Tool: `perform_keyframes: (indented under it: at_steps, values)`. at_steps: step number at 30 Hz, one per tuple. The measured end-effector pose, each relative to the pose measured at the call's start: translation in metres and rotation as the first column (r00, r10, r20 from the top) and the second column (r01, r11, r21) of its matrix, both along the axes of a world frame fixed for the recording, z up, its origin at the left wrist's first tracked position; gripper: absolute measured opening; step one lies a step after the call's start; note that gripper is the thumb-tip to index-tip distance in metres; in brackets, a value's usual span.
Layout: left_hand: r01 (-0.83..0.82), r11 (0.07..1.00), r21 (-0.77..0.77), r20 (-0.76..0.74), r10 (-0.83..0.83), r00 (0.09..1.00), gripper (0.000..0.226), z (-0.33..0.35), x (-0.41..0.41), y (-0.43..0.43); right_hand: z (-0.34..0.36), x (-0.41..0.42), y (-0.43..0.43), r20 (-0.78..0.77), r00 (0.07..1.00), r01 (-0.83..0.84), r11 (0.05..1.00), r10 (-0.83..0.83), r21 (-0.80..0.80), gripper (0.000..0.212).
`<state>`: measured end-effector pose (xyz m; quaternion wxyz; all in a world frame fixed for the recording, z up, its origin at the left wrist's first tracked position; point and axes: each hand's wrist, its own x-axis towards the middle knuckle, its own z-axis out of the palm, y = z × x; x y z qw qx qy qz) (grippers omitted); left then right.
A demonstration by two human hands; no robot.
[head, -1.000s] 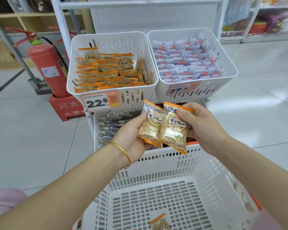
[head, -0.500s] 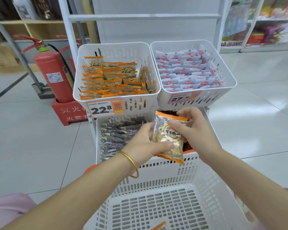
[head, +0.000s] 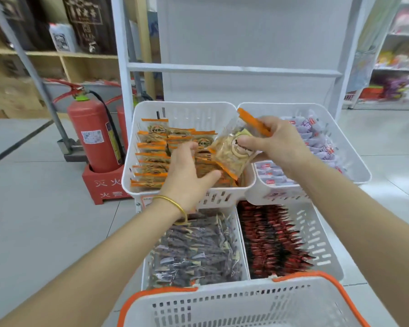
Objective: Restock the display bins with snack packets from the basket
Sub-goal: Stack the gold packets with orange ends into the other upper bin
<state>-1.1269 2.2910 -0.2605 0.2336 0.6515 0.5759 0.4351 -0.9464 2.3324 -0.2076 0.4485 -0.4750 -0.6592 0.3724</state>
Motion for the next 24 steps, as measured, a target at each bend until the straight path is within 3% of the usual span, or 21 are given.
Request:
perform_keyframes:
  at_steps: [2,5,7,11,17,20,22,24]
  values:
    - [-0.046,0.996,0.072,-0.275,0.064,0.959,0.058,0.000,-0.013,0.019,0.009,-0.012,0.035,0.021,0.989,0.141,0.969,-0.148,0.203,0.021]
    - [-0.036,0.998,0.049,-0.560,0.058,0.826,0.055,-0.003,-0.023,0.042,0.015,-0.035,0.089,0.250,0.917,0.166,0.866,-0.312,0.471,0.025]
    - [-0.044,0.999,0.031,-0.640,0.053,0.766,0.057,-0.008,-0.023,0.052,0.009,-0.052,0.118,0.390,0.843,0.123,0.838,-0.371,0.532,0.033]
    - [-0.062,0.998,0.031,-0.693,0.067,0.718,0.056,-0.021,-0.022,0.061,-0.014,-0.075,0.152,0.619,0.677,-0.015,0.834,-0.397,0.552,0.030]
    - [-0.076,0.996,0.048,-0.661,0.088,0.745,0.053,-0.024,-0.021,0.060,-0.032,-0.092,0.176,0.769,0.635,-0.099,0.979,-0.074,0.176,0.027]
    - [-0.072,0.996,0.055,-0.657,0.091,0.748,0.053,-0.026,-0.021,0.061,-0.019,-0.093,0.181,0.808,0.572,-0.146,0.987,0.141,-0.068,0.026]
    - [-0.069,0.996,0.060,-0.654,0.091,0.751,0.053,-0.027,-0.021,0.062,-0.016,-0.094,0.181,0.771,0.594,-0.122,0.973,0.229,-0.195,0.024]
    - [-0.061,0.996,0.058,-0.637,0.084,0.766,0.053,-0.026,-0.021,0.062,-0.011,-0.095,0.174,0.740,0.636,-0.079,0.972,0.220,-0.221,0.030]
